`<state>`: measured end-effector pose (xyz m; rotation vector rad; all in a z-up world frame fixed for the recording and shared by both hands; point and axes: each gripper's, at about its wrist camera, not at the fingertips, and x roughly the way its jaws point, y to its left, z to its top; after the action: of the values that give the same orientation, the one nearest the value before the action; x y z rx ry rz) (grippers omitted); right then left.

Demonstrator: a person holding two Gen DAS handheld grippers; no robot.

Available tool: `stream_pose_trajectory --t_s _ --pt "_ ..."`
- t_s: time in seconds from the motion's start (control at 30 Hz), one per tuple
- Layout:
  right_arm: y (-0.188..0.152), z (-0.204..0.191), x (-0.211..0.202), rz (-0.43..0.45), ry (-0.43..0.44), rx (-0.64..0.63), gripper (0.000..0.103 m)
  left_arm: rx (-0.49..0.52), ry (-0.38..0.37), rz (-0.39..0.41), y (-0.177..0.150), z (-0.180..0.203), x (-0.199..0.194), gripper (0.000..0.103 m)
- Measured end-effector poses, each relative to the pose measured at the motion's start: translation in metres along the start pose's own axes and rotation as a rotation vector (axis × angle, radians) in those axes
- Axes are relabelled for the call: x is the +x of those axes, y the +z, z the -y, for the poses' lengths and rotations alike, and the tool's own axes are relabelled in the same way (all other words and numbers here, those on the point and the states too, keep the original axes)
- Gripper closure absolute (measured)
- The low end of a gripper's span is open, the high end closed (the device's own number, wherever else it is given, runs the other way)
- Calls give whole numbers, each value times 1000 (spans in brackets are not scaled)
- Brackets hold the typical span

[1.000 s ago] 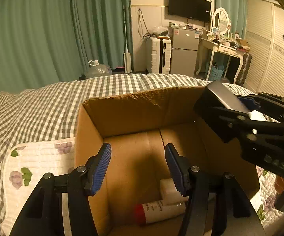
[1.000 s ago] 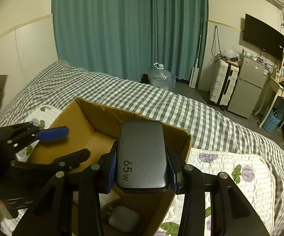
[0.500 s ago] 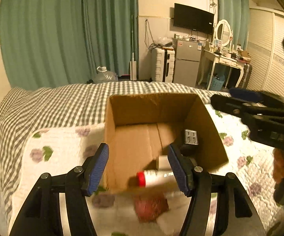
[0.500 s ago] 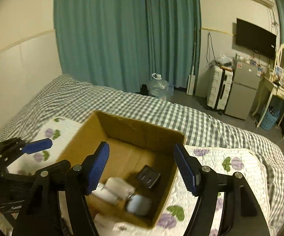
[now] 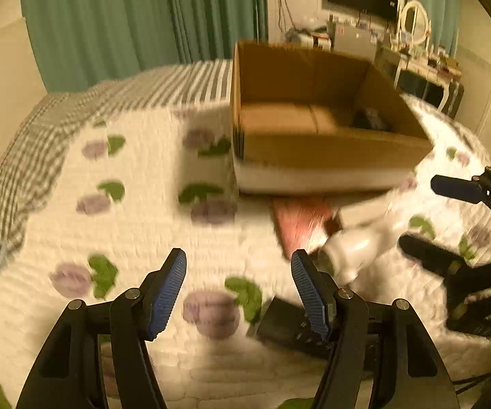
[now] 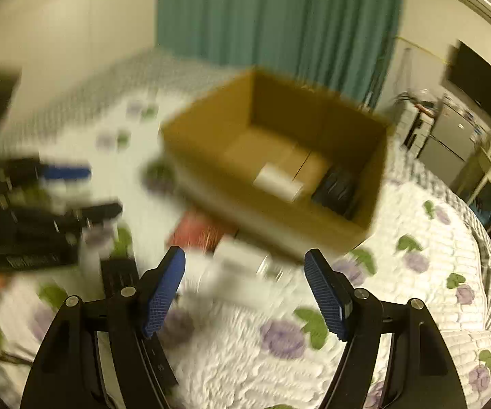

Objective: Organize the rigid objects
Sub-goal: 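Lower both items into the box and open both tools, then grasp the white hair dryer with the right tool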

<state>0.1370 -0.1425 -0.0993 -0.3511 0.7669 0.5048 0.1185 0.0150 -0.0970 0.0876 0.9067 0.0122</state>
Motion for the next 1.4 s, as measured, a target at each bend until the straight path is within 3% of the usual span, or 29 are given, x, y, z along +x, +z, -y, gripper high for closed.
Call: stream_pose_trajectory --t_s 0.17,0.37,0.83,0.9,1.03,1.23,1.4 --pt "-16 -34 31 -69 9 -175 31 -2 -5 -35 -6 -3 15 36" --pt "-23 -42 56 -107 -1 -252 30 -23 -31 -62 -10 -7 26 36" --pt "-16 -37 93 -150 48 -249 24 -29 -11 -87 -9 -8 32 36" --pt "-15 -35 90 -140 49 -242 26 -33 -10 -85 -9 -9 31 36" --pt "-17 -31 64 -86 41 -230 41 -41 -5 -76 -9 -10 28 36" --pt "-8 2 10 -11 34 -67 42 -23 0 -41 -5 1 16 36" --pt "-6 38 -13 -3 -21 69 42 5 -58 -33 4 28 12 36"
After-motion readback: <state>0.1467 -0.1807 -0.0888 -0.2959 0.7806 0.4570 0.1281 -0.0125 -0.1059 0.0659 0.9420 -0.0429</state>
